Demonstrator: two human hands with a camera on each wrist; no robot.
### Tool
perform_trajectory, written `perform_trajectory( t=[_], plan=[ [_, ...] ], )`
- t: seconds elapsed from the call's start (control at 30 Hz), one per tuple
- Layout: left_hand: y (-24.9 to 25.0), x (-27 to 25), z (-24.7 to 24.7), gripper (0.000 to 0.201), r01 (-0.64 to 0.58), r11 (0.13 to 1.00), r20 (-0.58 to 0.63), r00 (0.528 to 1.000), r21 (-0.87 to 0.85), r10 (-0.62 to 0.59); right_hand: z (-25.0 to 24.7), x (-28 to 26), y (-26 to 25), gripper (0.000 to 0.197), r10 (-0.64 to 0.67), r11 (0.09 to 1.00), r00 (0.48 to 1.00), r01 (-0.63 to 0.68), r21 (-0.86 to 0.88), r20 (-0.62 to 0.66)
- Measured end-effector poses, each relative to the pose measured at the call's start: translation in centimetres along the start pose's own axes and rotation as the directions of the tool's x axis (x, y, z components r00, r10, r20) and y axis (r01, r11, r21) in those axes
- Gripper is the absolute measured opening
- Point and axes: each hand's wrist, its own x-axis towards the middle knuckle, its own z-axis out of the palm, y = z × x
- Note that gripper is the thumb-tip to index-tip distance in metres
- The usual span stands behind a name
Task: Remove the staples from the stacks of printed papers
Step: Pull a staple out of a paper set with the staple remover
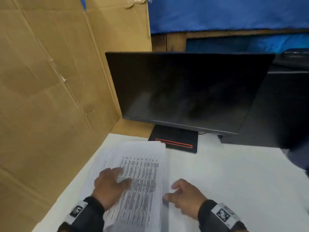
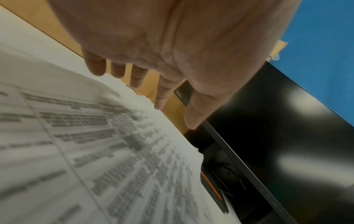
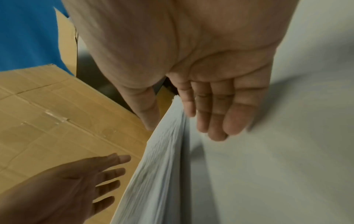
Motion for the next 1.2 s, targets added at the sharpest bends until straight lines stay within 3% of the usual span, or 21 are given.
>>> perform_trajectory(
  t=[0.1, 0.2, 0.33, 0.47, 0.53, 0.67, 0.77, 0.87, 0.97, 1.03, 1.1, 1.2],
  plan=[
    [-3.1, 0.9, -0.8, 0.073, 0.008, 0.986, 0.08, 0.997, -0.168, 0.006, 2.7, 1.5, -0.6, 0.08, -0.02, 1.0, 0.999, 0.019, -0.009, -0.036],
    [-5.5, 0.8, -1.3, 0.076, -0.009, 0.998, 0.064, 0.998, -0.064, 0.014, 3.4, 0.9, -1.6, 0.047, -0.112, 0.992, 0.991, 0.106, -0.067, -0.078],
    [-5.5, 0.9, -2.2, 0.095, -0.013, 0.992, -0.011, 1.0, -0.124, 0.012, 4.0, 0.0, -2.0, 0.033, -0.174, 0.976, 0.979, 0.157, -0.152, -0.107],
    [-5.2, 0.0, -2.6, 0.07, -0.035, 0.989, 0.014, 0.999, -0.146, 0.037, 4.5, -0.8, -1.3, 0.028, -0.185, 0.948, 0.964, 0.124, -0.293, -0.191],
    [-5.0, -1.2, -2.6, 0.064, -0.055, 0.983, 0.017, 0.998, -0.176, 0.059, 4.4, -1.7, -0.7, 0.026, -0.185, 0.955, 0.949, 0.112, -0.275, -0.255],
    [-4.4, -4.2, -1.9, 0.069, -0.168, 0.977, 0.007, 0.985, -0.135, 0.17, 3.1, -4.9, 1.3, 0.022, -0.239, 0.971, 0.857, 0.215, -0.104, -0.456],
    [-2.7, -6.6, -0.7, 0.081, -0.223, 0.947, -0.008, 0.974, -0.231, 0.228, 0.7, -8.3, 2.8, 0.011, -0.275, 0.936, 0.778, 0.352, 0.029, -0.564],
    [0.6, -8.9, 0.7, 0.088, -0.164, 0.84, 0.018, 0.979, -0.517, 0.202, -1.8, -12.0, 4.4, 0.006, -0.288, 0.878, 0.756, 0.453, 0.153, -0.588],
    [3.7, -11.0, 2.5, 0.05, -0.082, 0.523, 0.047, 0.973, -0.848, 0.228, -3.4, -15.3, 6.0, 0.008, -0.316, 0.823, 0.781, 0.509, 0.254, -0.539],
    [5.2, -13.0, 3.6, 0.028, -0.073, 0.407, 0.04, 0.964, -0.91, 0.262, -4.1, -16.7, 7.5, 0.008, -0.349, 0.843, 0.785, 0.502, 0.194, -0.512],
    [5.7, -14.6, 4.8, 0.029, -0.075, 0.383, 0.029, 0.966, -0.921, 0.257, -4.9, -17.7, 9.1, 0.012, -0.396, 0.872, 0.786, 0.483, 0.073, -0.475],
    [4.7, -15.4, 6.4, 0.029, -0.086, 0.484, 0.012, 0.98, -0.871, 0.196, -8.1, -17.8, 12.2, 0.021, -0.362, 0.932, 0.802, 0.321, -0.168, -0.475]
  ],
)
